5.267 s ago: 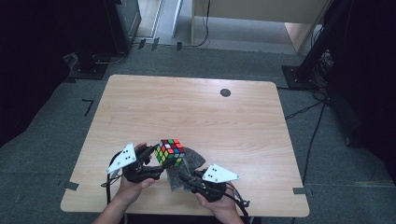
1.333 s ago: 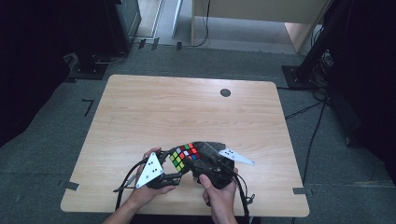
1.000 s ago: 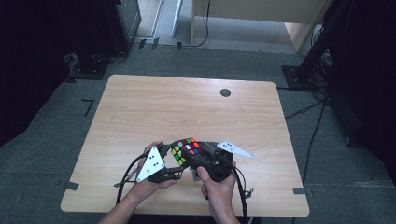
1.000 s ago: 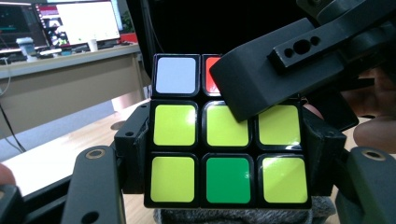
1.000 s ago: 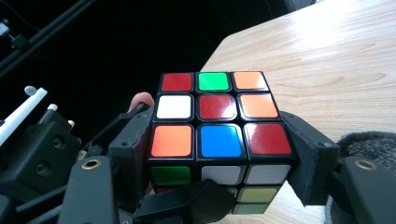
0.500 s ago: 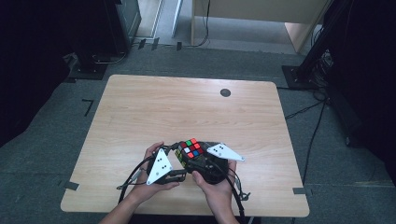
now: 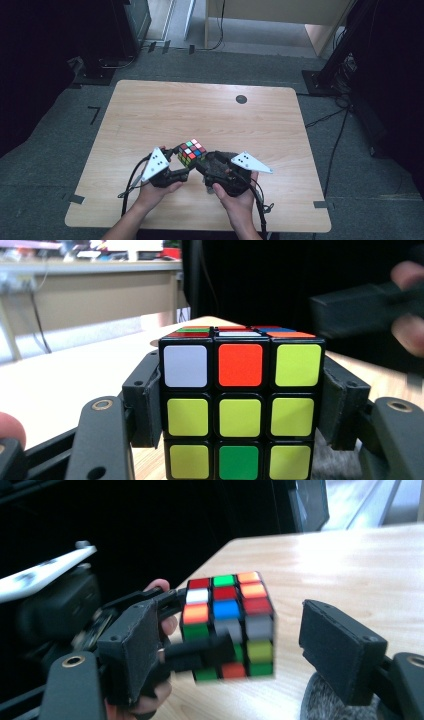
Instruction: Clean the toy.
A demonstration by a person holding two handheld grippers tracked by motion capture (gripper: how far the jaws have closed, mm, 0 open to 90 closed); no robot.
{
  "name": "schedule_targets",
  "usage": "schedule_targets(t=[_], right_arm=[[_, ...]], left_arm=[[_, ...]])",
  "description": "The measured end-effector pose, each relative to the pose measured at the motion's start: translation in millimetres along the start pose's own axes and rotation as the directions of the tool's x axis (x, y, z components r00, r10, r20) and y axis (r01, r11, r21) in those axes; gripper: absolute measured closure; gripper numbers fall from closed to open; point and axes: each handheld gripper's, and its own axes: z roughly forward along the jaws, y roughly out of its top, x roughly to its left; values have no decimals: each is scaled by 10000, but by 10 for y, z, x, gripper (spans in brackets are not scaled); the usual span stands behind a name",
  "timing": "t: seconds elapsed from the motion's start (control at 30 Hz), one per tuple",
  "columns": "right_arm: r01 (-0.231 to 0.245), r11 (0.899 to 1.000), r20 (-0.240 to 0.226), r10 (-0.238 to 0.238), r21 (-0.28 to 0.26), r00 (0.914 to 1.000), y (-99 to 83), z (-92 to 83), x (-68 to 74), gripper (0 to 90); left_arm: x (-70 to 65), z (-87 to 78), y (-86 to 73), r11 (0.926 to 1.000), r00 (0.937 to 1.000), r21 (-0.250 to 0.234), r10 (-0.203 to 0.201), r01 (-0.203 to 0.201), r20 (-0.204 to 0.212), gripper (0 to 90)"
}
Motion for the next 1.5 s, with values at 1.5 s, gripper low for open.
schedule_targets(t=[1.5], right_arm=[[2105,9775,1410,-2104,144,9674,-356,208,75,342]], left_arm=[[130,-184,194,9474,9647,-2077,-2142,2433,1532,306]])
